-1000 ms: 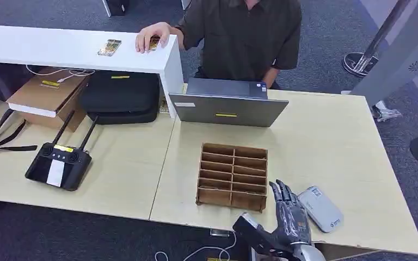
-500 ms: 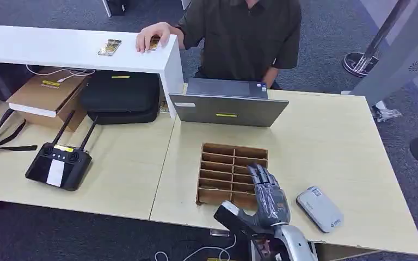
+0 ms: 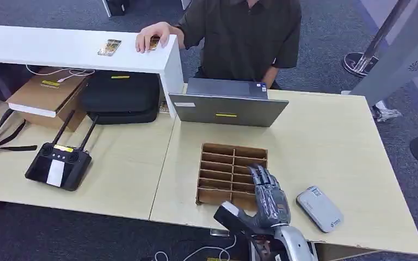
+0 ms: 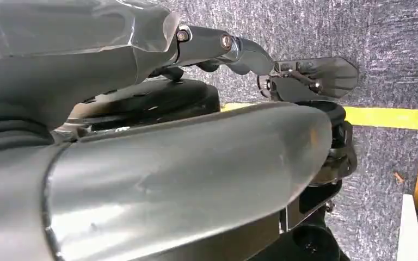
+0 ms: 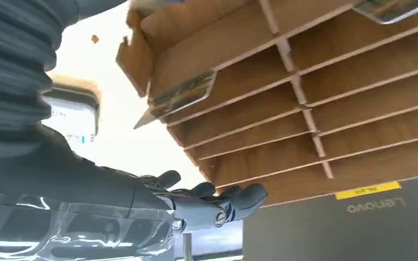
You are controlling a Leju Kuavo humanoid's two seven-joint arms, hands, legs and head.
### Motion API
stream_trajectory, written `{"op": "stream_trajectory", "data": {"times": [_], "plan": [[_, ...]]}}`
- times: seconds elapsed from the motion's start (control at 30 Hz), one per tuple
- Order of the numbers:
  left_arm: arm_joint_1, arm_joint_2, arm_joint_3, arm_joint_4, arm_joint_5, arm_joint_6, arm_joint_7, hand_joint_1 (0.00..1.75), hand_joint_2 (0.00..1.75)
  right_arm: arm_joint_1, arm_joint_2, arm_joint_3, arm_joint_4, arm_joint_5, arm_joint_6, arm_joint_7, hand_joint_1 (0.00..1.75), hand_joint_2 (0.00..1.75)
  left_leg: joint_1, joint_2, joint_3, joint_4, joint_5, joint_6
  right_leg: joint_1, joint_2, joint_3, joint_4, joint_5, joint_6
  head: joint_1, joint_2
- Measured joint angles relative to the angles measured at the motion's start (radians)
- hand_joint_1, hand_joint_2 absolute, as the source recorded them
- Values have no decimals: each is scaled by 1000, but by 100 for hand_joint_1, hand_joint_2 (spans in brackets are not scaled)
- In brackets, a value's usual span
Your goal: Pass the card to the sensor for recognition and then transmit it.
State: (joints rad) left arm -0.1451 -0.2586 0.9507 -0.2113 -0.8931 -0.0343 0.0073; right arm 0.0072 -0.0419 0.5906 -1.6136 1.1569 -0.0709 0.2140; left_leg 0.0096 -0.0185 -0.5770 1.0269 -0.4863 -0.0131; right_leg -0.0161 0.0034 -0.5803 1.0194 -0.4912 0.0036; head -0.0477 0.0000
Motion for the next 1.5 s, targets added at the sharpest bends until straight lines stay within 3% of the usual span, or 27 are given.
{"op": "stream_trajectory", "data": {"times": [0.27,0.8,1.07,1.5], "plan": [[0,2,0,0,21,-3,-9,0,0,34,-34,-45,-13,33,-23,-12,0,175,0,0,0,0,0,0,0,0,0,0,0,0,0,0],[1,2,-7,0,29,-3,-9,0,0,52,-35,-51,-28,41,-32,-48,0,175,0,0,0,0,0,0,0,0,0,0,0,0,0,0],[2,2,-28,0,26,-10,-10,0,0,18,-44,-34,-10,237,-8,3,0,175,0,0,0,0,0,0,0,0,0,0,0,0,0,0],[3,2,-47,0,28,-13,-13,0,0,1,-50,-31,-8,259,-10,-6,0,175,0,0,0,0,0,0,0,0,0,0,0,0,0,0]]}}
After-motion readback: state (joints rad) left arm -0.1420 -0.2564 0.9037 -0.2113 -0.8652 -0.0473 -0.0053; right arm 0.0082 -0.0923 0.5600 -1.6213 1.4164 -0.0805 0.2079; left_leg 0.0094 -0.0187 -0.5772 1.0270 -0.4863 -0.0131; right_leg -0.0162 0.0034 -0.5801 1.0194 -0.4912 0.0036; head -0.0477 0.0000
